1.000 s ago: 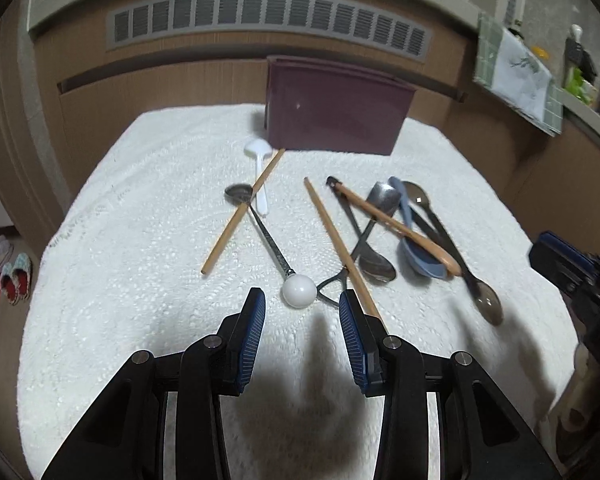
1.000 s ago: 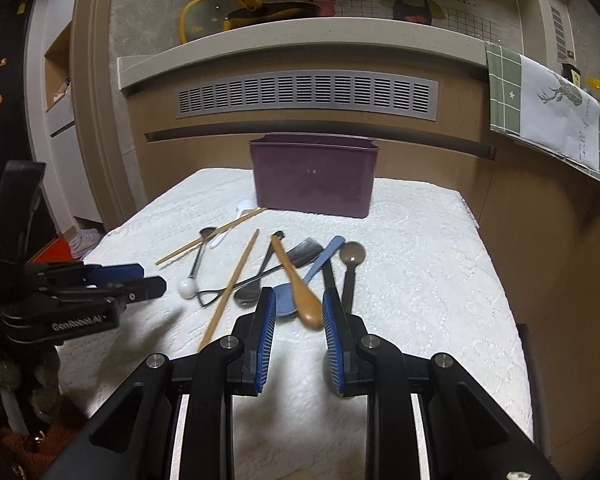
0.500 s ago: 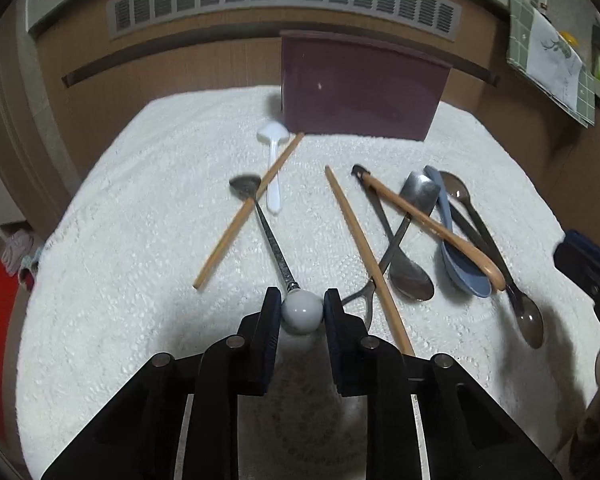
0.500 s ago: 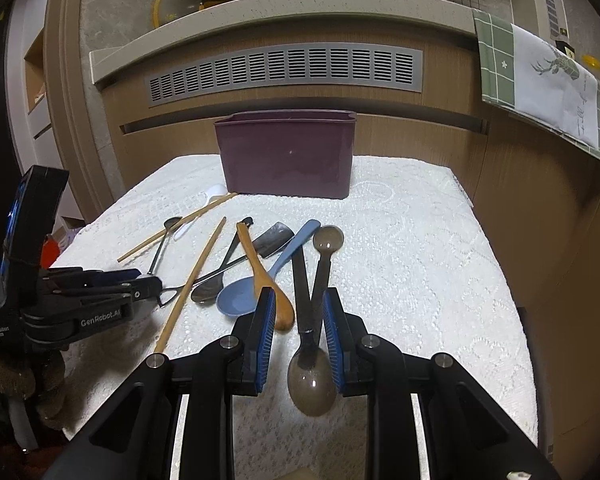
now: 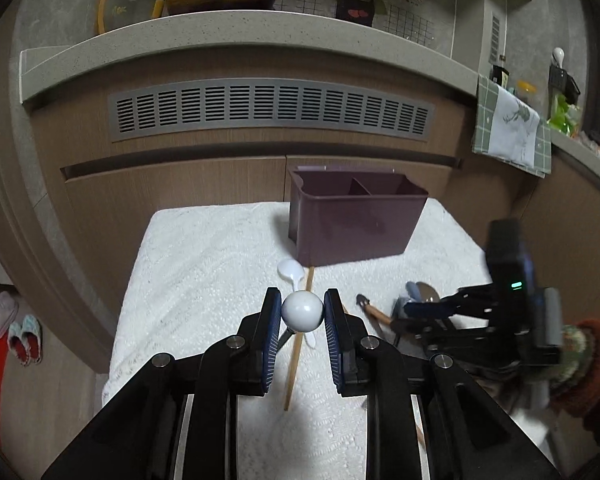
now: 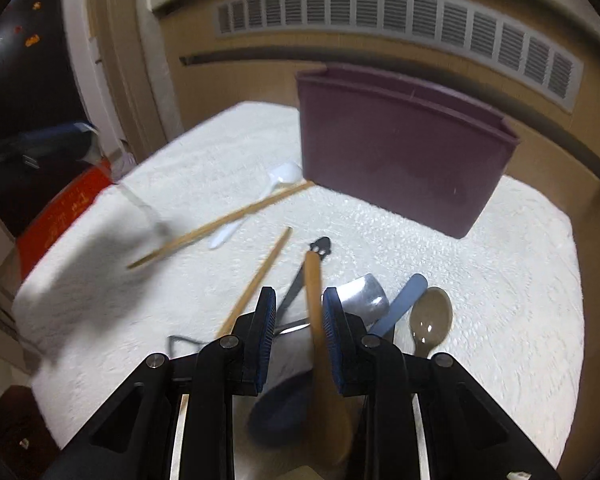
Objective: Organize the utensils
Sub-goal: 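Grasp the white ball-handled spoon with the left tool while the right tool grasps the wooden spoon, then carry both utensils to the maroon caddy and release them inside with both tools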
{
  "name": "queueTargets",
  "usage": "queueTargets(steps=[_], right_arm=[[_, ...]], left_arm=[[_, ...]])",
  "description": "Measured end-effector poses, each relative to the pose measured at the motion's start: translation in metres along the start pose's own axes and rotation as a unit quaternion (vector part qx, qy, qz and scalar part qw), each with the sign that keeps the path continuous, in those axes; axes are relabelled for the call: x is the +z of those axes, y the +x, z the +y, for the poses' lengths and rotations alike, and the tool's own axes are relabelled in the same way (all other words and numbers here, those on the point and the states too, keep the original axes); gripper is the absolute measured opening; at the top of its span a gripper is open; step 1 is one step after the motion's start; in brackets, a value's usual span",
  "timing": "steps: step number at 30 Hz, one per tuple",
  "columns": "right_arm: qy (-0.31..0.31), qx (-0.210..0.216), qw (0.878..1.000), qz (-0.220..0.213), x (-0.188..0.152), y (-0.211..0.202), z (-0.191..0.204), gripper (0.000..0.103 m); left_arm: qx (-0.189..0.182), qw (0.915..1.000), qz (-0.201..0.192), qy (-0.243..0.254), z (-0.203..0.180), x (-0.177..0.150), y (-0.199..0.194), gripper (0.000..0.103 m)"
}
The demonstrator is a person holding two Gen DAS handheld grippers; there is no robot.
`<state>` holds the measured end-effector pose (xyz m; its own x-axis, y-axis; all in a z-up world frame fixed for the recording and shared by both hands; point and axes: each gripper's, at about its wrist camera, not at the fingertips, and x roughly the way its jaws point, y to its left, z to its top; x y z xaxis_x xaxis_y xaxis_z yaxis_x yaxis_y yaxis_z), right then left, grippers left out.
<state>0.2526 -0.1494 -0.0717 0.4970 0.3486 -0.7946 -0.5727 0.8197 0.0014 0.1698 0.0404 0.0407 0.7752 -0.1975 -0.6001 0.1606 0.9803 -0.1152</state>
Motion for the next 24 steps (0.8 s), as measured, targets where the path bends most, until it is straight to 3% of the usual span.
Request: queueTargets(steps=[3, 6, 8, 10, 16, 24], right_arm=[[0.008, -0.009, 1.0, 0.027, 0.002, 0.02, -0.005, 0.023], [-0.004, -0.016, 1.0, 0.026, 0.0, 0.023, 0.003, 0.022], [-0.023, -0.032, 0.999, 0.029, -0.002, 0.022, 0.012, 0.011], [-0.02, -0.016, 0.999, 0.028, -0.004, 0.015, 0.01, 0.01], [0.044, 0.015, 0.999, -0.028, -0.006, -0.037, -0.016, 0.009], [0.099, 0.01, 0.988, -0.121, 0.003, -0.087, -0.04, 0.006]], left_arm=[[-0.017, 0.9998, 0.004, -0.01, 0.007, 0.006, -0.002, 0.023], [-0.027, 0.9995, 0.006, -0.015, 0.006, 0.006, 0.0, 0.023], [-0.033, 0.9993, 0.007, -0.019, 0.003, 0.006, 0.002, 0.023], [-0.039, 0.999, 0.006, -0.02, -0.002, 0.005, 0.001, 0.023], [-0.068, 0.9972, 0.003, -0.03, -0.013, 0.012, -0.004, 0.023], [-0.091, 0.9939, -0.029, -0.055, -0.022, 0.042, -0.008, 0.023]])
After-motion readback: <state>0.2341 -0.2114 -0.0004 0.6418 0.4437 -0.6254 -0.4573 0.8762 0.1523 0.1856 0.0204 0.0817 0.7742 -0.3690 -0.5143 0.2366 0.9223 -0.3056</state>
